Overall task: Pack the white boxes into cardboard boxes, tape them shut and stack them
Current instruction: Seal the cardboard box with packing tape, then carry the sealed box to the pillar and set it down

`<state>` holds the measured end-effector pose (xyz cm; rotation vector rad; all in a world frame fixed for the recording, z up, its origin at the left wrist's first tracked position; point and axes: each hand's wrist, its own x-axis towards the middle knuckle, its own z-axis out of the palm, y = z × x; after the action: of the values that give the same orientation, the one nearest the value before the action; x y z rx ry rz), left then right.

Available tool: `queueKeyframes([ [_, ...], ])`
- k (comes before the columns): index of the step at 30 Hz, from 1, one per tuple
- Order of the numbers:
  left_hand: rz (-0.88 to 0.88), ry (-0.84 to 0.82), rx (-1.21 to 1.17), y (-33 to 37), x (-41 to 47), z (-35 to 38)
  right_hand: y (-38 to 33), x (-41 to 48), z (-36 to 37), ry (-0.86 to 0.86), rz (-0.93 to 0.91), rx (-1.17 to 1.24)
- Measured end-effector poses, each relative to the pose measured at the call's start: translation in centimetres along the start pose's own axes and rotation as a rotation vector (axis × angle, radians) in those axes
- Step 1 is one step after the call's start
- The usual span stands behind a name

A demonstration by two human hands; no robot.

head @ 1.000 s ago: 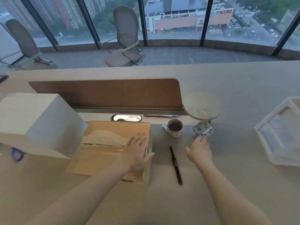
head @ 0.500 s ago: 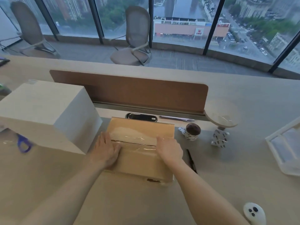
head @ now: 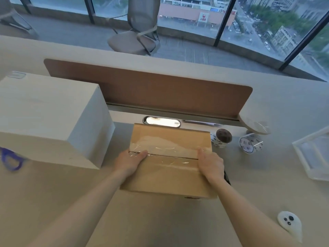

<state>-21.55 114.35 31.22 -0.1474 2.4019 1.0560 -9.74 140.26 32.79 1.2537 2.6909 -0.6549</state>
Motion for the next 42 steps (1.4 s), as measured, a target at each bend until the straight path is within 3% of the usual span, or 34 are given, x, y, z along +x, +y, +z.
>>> queueKeyframes([
  [3, -0.026, -0.055, -0.083, -0.5, 0.5, 0.0, -0.1, 0.2, -0.1, -0.016, -0.014, 0.031],
  [9, 0.042, 0.004, -0.032, 0.1, 0.1, 0.1, 0.7, 0.6, 1.0, 0.035, 0.065, 0.137],
  [16, -0.011, 0.121, 0.226, 0.8, -0.9, 0.3, 1.4, 0.8, 0.6, 0.033, -0.014, 0.253],
  [26, -0.088, 0.230, 0.221, -1.0, -5.4, 1.7, 2.9, 1.3, 0.9, -0.038, -0.159, 0.301],
  [33, 0.041, 0.250, 0.117, -2.8, -10.8, 2.5, 5.7, -4.3, -0.8, 0.059, -0.136, 0.313],
  [38, 0.166, 0.116, 0.016, -4.7, -13.1, 0.5, 6.0, -11.2, -2.0, 0.255, -0.029, 0.328],
  [42, 0.365, 0.022, -0.072, -5.0, -15.5, -0.8, 6.7, -18.1, -4.5, 0.408, 0.070, 0.287],
])
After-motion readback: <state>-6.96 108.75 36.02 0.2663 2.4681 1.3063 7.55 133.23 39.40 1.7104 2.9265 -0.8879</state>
